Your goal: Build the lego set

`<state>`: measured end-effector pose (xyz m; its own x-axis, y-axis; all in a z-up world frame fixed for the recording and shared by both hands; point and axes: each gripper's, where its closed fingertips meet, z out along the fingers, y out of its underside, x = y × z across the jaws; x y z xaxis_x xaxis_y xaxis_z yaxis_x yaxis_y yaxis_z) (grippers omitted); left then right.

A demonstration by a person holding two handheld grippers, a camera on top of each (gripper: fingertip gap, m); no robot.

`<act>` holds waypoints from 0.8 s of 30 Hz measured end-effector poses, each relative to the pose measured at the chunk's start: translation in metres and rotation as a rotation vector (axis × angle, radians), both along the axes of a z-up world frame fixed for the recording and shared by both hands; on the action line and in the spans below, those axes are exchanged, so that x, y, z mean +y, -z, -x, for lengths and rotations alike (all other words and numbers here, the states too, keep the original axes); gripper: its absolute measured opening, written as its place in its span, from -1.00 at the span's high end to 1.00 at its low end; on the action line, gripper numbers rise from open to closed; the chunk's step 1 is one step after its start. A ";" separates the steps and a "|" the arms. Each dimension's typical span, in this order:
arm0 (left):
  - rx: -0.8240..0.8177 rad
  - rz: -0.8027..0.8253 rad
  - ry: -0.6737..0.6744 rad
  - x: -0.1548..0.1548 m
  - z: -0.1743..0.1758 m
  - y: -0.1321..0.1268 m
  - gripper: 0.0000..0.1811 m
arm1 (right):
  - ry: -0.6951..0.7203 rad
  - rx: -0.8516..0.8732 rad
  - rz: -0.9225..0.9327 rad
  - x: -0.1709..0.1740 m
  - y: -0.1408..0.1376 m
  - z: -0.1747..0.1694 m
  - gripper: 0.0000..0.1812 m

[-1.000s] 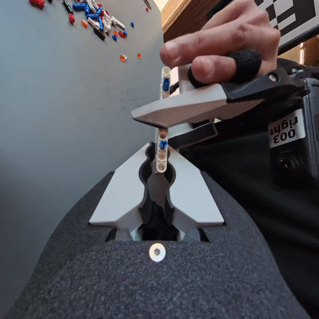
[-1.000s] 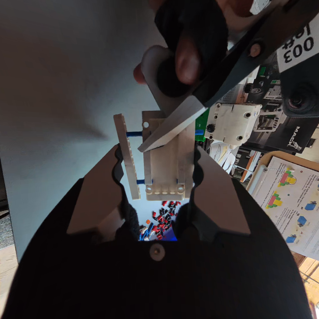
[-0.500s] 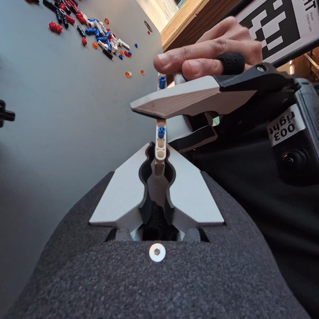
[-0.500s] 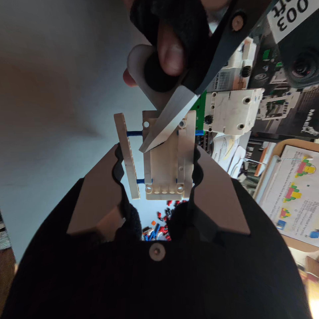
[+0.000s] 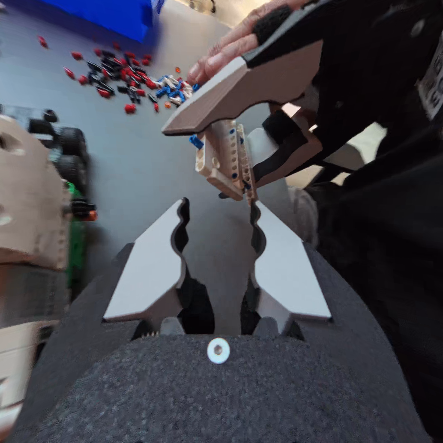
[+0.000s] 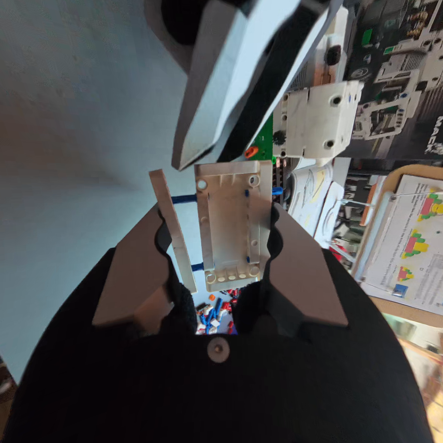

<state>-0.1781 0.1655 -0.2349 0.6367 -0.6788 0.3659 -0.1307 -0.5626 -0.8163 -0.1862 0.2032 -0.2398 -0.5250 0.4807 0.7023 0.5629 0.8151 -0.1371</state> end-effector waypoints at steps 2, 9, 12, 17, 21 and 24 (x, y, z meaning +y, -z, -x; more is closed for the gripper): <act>0.158 -0.144 -0.047 0.009 0.012 -0.001 0.11 | 0.033 0.013 0.115 0.003 0.000 -0.002 0.11; 0.570 -0.503 -0.085 0.017 0.000 0.006 -0.19 | 0.024 0.034 0.132 -0.003 0.008 0.002 0.11; 0.577 -0.531 -0.087 0.016 -0.001 0.004 0.08 | 0.020 0.038 0.106 -0.004 0.009 0.003 0.11; 0.629 -0.526 -0.093 0.017 0.002 0.008 0.10 | 0.020 0.026 0.052 -0.003 0.010 0.003 0.11; 0.649 -0.523 -0.097 0.016 0.004 0.009 0.11 | 0.014 0.049 0.024 -0.003 0.009 0.005 0.12; 0.652 -0.499 -0.103 0.017 0.004 0.013 0.11 | 0.017 0.028 0.014 -0.001 0.013 0.003 0.12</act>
